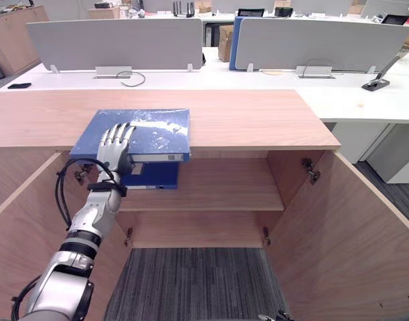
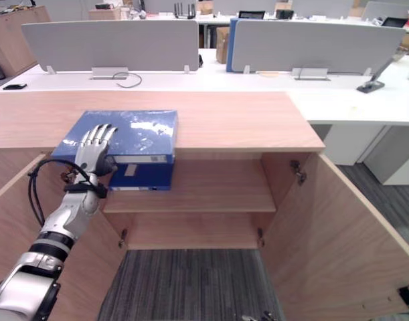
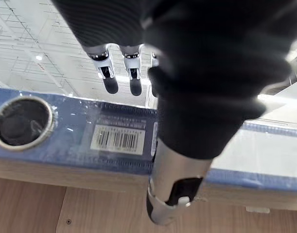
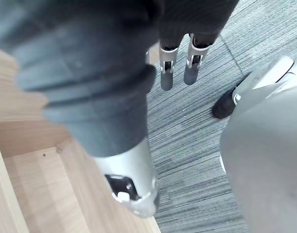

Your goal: Walk over to the cabinet, pick up the folder, carry it to the office cabinet, place the folder inside the office cabinet, then close the office cabinet door

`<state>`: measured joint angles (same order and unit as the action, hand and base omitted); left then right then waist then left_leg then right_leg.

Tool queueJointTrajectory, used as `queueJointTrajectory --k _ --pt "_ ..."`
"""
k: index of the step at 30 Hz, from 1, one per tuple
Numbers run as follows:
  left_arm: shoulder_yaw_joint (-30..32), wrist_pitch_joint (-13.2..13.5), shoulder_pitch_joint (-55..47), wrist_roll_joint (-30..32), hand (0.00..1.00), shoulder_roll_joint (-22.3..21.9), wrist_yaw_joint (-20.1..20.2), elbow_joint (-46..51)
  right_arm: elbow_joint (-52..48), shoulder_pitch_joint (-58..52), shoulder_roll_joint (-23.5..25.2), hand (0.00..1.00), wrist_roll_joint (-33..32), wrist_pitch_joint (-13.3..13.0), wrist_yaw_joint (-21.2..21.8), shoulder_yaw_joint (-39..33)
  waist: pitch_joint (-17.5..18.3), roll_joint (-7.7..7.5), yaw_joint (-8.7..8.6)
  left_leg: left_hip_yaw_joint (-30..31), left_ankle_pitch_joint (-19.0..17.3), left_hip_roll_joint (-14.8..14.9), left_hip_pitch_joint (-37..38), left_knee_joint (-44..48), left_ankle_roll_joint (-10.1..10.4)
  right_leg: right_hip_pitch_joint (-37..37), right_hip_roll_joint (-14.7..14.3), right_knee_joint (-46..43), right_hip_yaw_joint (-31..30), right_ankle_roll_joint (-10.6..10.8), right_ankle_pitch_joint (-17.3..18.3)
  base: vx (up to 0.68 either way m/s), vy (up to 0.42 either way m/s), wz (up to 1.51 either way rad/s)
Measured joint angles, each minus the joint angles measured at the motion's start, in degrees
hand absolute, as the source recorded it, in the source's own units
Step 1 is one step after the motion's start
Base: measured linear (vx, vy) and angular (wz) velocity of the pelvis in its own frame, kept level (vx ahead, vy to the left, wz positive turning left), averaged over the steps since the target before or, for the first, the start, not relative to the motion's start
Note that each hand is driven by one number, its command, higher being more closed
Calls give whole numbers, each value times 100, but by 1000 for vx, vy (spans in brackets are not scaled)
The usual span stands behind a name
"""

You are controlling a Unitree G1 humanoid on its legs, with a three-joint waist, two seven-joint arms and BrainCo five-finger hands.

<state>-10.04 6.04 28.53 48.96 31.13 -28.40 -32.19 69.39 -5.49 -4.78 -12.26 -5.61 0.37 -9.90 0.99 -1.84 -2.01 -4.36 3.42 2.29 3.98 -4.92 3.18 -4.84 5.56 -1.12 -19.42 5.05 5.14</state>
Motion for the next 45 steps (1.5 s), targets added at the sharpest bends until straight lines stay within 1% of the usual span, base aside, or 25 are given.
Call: queueJointTrajectory --k 5,6,17,26,30,32,33,35,36,37,38,39,40,41,42,43,44,45 --pt "0 2 0 -1 0 -90 0 -64 -1 5 -6 0 0 -7 0 3 -7 17 -3 -90 -10 2 8 0 -9 17 6 46 0 -1 -53 -22 49 -10" --pt "0 0 0 -1 100 -114 0 -178 -1 8 -8 0 0 -12 -1 3 -10 22 -5 -116 -10 1 8 0 -11 21 12 71 0 -9 -72 -33 50 -8" --pt "6 19 99 2 100 -144 -200 -278 4 -22 -56 0 0 -14 -2 50 -4 48 -35 -150 -12 -1 23 0 -9 26 13 73 1 -29 -87 -35 44 -2" --pt "6 22 263 1 100 -144 -249 -325 4 -40 -87 0 -2 -14 -5 123 -7 56 -44 -168 -14 -1 31 0 -6 -4 18 141 3 -73 -115 -33 45 -1" --pt "12 11 273 -7 100 -167 -259 -319 7 -43 -143 0 -3 -15 -8 320 -10 61 -47 -174 -13 0 32 -1 -7 -30 25 189 13 -102 -134 -31 43 0" --pt "125 -38 229 -25 100 -309 -245 -100 6 -49 -157 0 -4 -14 -9 372 -12 62 -42 -170 -12 -3 31 -1 -9 -33 30 193 22 -104 -135 -35 46 1" --pt "235 -109 90 -76 100 -448 -213 287 5 -50 -187 0 -5 -14 -15 494 -14 64 -28 -168 -10 -8 31 -1 -12 -38 37 200 33 -105 -136 -27 44 2" --pt "336 -160 -298 -335 100 -701 -130 1190 3 -54 -190 0 -7 -14 -48 504 -15 63 -8 -159 -7 -10 29 -2 -28 -49 42 214 49 -106 -135 -20 43 2" --pt "323 -115 -622 -624 100 -881 -12 1840 2 -80 -190 0 -7 -12 -60 504 -16 65 5 -153 -6 -11 29 -3 -39 -59 46 227 57 -108 -135 -14 40 1" --pt "321 -75 -821 -758 100 -993 56 2195 -1 -84 -188 0 -6 -12 -60 504 -15 63 10 -154 -6 -8 29 -2 -39 -54 46 215 48 -106 -135 -15 46 -1" --pt "275 184 -1302 -1306 100 -1240 326 3029 -7 -93 -188 0 -7 -11 -62 505 -15 68 24 -156 -9 -1 29 -1 -35 -46 40 202 47 -105 -136 0 0 0" --pt "224 330 -1474 -1540 100 -1310 429 3312 -7 -96 -188 0 -6 -10 -62 510 -15 69 32 -157 -11 3 29 -1 -33 -42 35 193 46 -105 -136 -17 36 -2" --pt "66 609 -1791 -2091 100 -1415 667 3801 -10 -104 -191 0 -6 -8 -62 555 -12 76 58 -160 -16 13 30 -1 -29 -30 23 165 44 -104 -135 0 0 0" --pt "-70 907 -2047 -2878 100 -1515 984 4117 -15 -118 -209 0 -7 -7 -62 576 -8 90 100 -162 -34 21 35 -2 -22 -18 11 132 43 -103 -134 0 0 0" --pt "-143 1038 -2155 -3333 100 -1555 1155 4252 -23 -127 -236 0 -10 -6 -65 637 -8 104 124 -165 -47 30 38 -3 -8 -5 -2 100 44 -102 -133 -30 10 -3" --pt "-288 1229 -2366 -4042 100 -1612 1406 4447 -93 -150 -297 0 -9 1 -65 784 -15 159 149 -166 -58 56 47 -6 -12 28 -43 18 45 -101 -132 -47 15 -3" --pt "-349 1310 -2481 -4594 100 -1635 1639 4512 -168 -173 -303 0 -13 5 -66 796 -12 180 159 -163 -65 69 49 -12 -20 49 -63 -21 45 -99 -131 -65 18 -6" --pt "-452 1358 -2740 -5850 100 -1643 2112 4593 -333 -194 -336 0 -64 7 -76 925 -6 210 160 -156 -86 92 45 -29 -44 88 -97 -77 45 -97 -129 -77 13 -9"
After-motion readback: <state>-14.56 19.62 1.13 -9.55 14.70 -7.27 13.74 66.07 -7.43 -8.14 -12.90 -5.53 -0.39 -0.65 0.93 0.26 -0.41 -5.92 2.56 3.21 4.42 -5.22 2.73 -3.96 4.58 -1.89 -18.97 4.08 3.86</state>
